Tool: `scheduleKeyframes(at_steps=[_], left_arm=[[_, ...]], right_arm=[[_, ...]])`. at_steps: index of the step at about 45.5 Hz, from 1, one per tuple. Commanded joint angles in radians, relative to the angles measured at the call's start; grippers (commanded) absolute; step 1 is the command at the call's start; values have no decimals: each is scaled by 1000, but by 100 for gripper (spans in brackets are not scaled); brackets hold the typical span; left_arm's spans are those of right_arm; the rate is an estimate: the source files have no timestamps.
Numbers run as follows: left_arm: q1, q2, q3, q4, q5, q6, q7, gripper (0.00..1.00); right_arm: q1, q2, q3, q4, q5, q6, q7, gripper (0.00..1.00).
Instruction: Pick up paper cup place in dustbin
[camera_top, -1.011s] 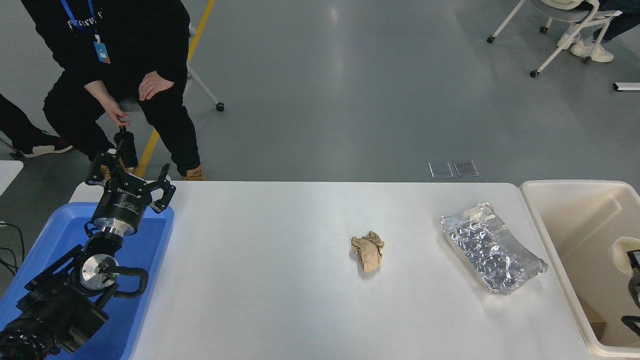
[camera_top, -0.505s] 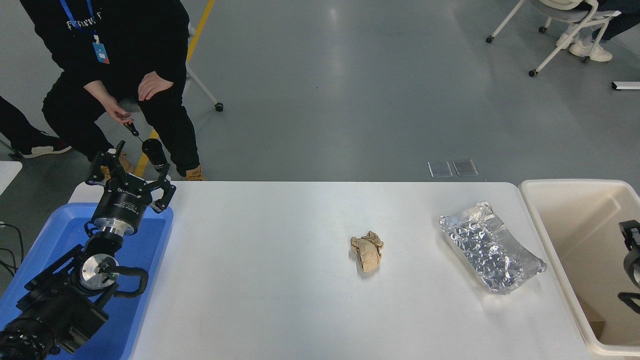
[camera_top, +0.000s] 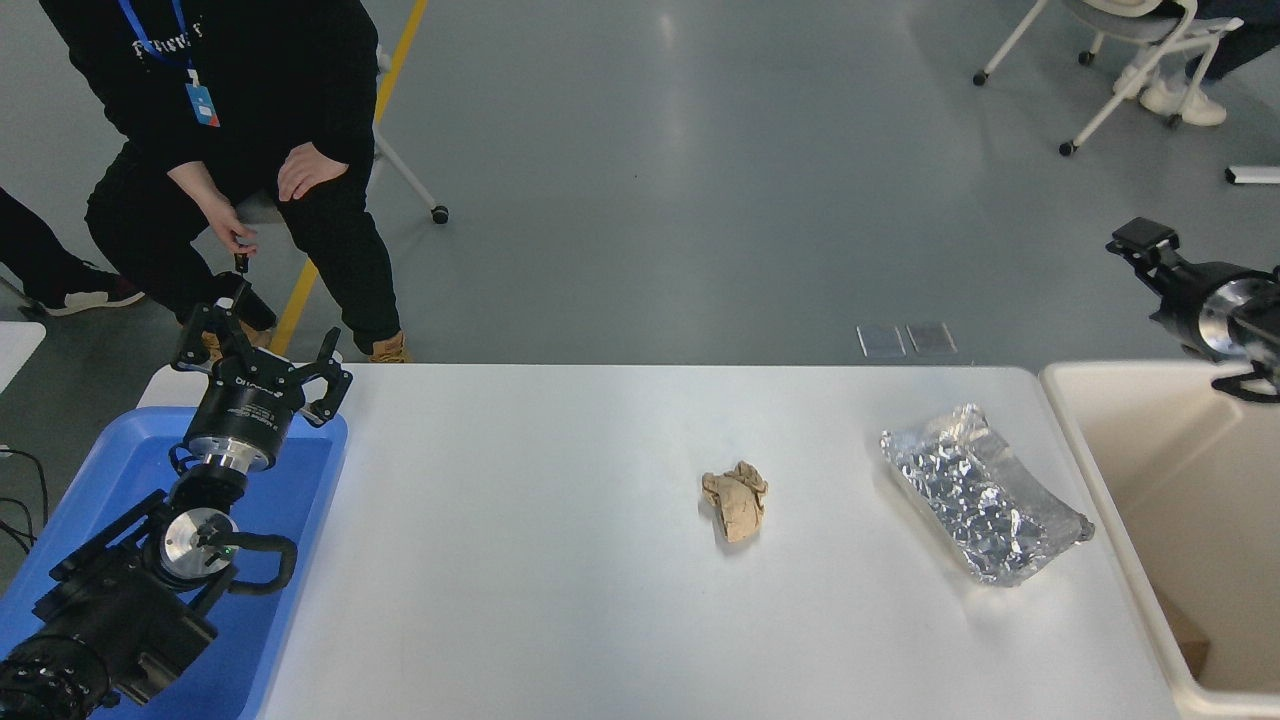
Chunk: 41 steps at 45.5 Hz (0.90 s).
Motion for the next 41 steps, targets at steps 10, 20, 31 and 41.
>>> scheduleKeyframes(at_steps=[10, 20, 31, 41], left_arm=[[2, 1, 1, 1, 0, 1, 0, 99], [2, 1, 1, 1, 1, 4, 0, 99], [2, 1, 1, 1, 1, 4, 0, 99], [2, 1, 1, 1, 1, 4, 0, 99]], right_arm=[[568, 101, -272, 545, -110, 232, -2, 100], [733, 130, -342, 760, -147, 291, -6, 100], [885, 151, -389, 904, -184, 378, -8, 100], [1011, 182, -387, 961, -186, 519, -49, 100]])
